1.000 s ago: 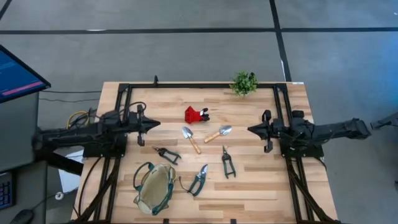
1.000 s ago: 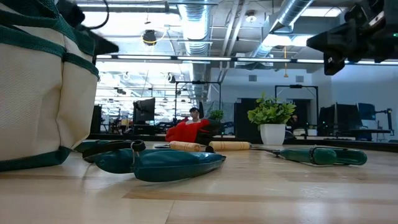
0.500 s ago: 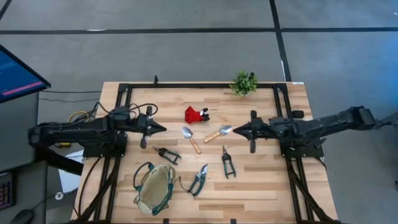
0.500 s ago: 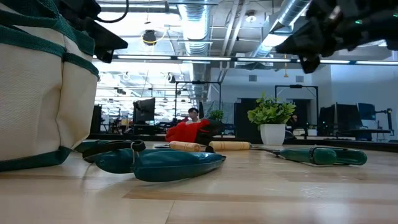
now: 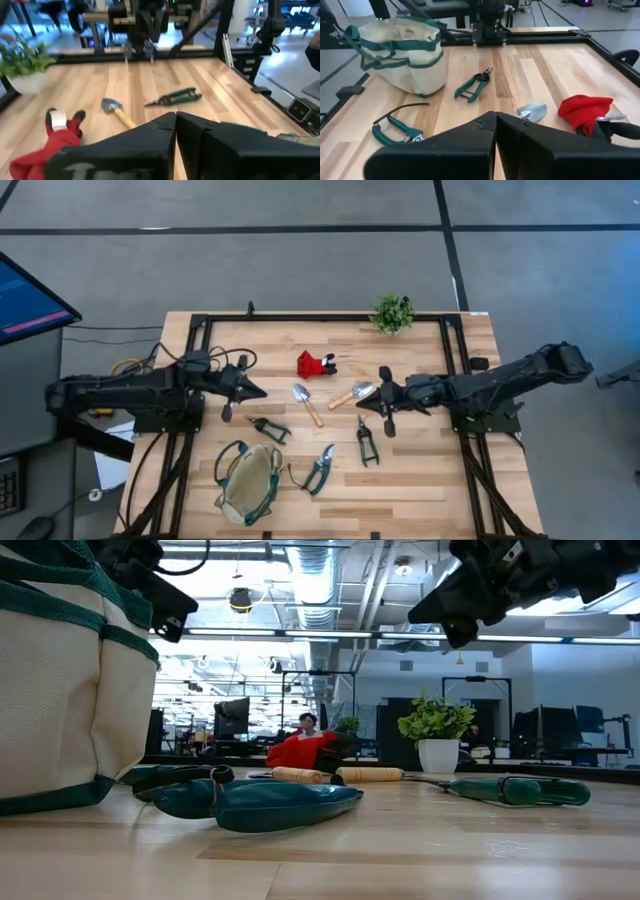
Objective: Pick & Place Garden tools in Gardening bag
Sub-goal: Put the left green fruit pruner into the green gardening bag
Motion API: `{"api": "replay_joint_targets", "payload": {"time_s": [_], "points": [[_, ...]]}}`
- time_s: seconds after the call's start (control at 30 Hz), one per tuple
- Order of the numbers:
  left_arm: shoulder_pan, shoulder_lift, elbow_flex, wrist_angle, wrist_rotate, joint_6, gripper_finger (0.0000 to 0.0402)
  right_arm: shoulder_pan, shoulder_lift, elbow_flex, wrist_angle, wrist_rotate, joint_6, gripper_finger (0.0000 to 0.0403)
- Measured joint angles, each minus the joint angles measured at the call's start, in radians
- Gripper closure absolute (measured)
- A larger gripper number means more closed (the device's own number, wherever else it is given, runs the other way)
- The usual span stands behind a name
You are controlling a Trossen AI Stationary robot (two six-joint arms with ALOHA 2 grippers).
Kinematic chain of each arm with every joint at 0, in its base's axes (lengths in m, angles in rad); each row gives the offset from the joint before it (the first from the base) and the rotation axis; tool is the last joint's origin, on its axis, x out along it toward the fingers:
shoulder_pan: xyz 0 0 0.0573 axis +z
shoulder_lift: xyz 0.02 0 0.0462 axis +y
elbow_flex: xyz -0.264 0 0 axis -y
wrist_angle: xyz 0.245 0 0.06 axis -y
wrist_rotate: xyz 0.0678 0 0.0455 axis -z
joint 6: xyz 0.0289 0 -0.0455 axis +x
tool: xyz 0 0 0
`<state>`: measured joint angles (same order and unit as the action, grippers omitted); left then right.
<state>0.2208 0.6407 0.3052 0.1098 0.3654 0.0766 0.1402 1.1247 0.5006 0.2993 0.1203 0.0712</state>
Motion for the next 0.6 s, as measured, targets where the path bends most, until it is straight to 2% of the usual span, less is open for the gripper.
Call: {"api": "replay_joint_targets", "payload": {"time_s": [0.37,0.6], "points": [[-0.026,0.250,0.175,-0.201,-0.060,0.161,0.0400,-0.077,-0.212,-0.127,0.028,-0.147,-0.018,0.0403],[-0.031,0.323,0.234,-0.222,-0.090,0.187,0.0400,-0.117,-0.311,-0.221,0.104,-0.150,-0.011,0.0403]]}}
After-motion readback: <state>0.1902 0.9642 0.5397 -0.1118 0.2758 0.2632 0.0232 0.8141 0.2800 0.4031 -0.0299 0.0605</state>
